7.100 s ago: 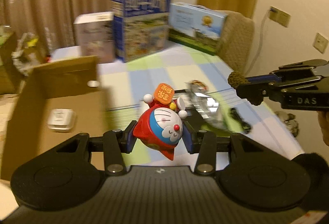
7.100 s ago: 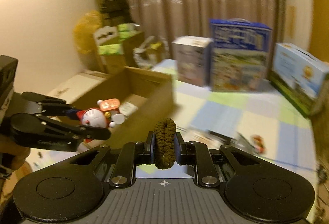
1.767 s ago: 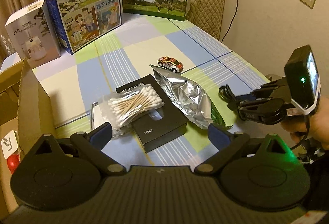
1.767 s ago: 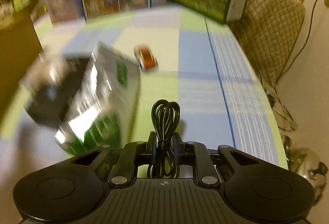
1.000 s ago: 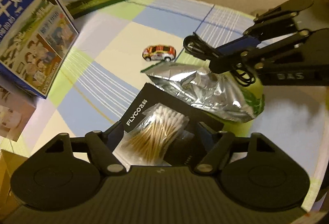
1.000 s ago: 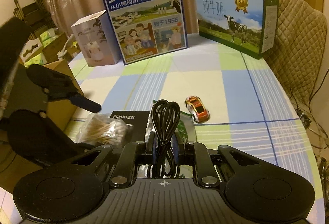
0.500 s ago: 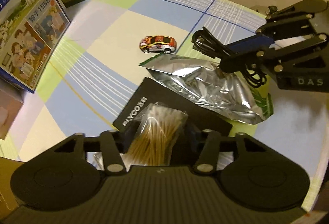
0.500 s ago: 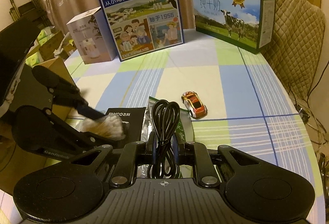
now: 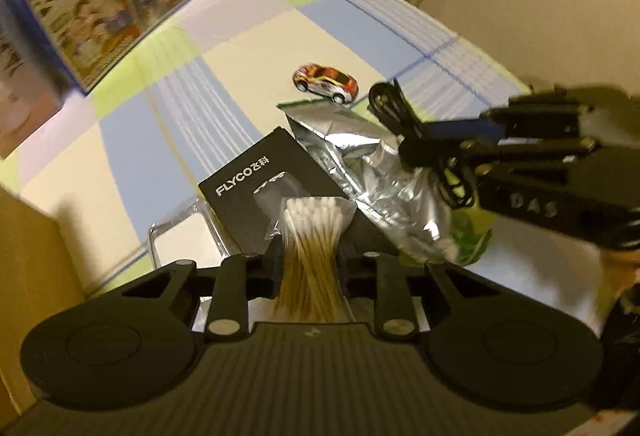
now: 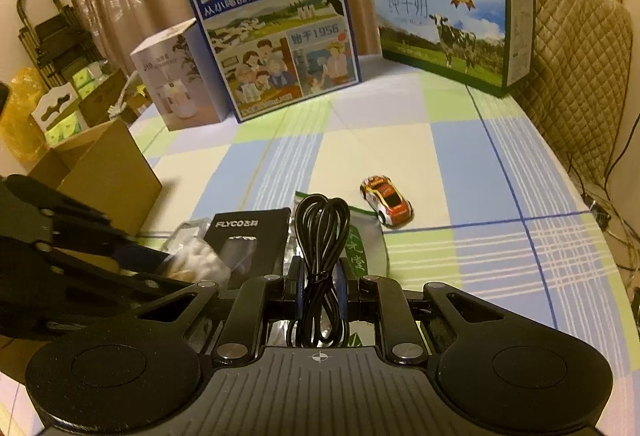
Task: Organize objects
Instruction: 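Carry the swab pack and cable into the cardboard box and release both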
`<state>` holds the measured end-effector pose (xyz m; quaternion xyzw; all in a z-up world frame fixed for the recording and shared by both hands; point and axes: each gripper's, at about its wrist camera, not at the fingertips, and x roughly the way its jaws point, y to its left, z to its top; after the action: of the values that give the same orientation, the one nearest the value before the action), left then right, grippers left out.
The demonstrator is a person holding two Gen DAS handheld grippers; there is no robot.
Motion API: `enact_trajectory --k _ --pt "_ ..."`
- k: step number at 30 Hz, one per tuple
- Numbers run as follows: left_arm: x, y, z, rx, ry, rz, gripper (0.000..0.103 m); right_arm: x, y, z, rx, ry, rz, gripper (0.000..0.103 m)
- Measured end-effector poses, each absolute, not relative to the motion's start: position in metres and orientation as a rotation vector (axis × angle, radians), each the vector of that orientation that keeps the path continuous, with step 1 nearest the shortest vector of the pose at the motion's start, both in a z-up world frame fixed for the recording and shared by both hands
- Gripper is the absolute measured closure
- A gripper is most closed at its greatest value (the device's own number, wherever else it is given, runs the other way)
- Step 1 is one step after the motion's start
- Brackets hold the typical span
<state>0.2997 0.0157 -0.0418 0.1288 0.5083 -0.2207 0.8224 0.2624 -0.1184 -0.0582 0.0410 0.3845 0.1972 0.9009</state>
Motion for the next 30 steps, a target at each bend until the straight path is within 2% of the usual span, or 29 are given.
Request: enact_trajectory --k 7,14,30 --pt "0.256 0.030 -0.009 0.143 1.020 -0.402 0.082 0.239 -0.120 -0.053 0.083 0.767 0.427 0.090" --pt "0.188 0.052 0.025 0.066 0.949 -0.350 0.082 0.177 -0.112 -0.031 0.119 0.755 0.494 0.090" --pt "0.091 0.150 0.088 -0.003 0.847 -0.170 0.082 0.107 -0.028 0.030 0.026 0.724 0.660 0.090"
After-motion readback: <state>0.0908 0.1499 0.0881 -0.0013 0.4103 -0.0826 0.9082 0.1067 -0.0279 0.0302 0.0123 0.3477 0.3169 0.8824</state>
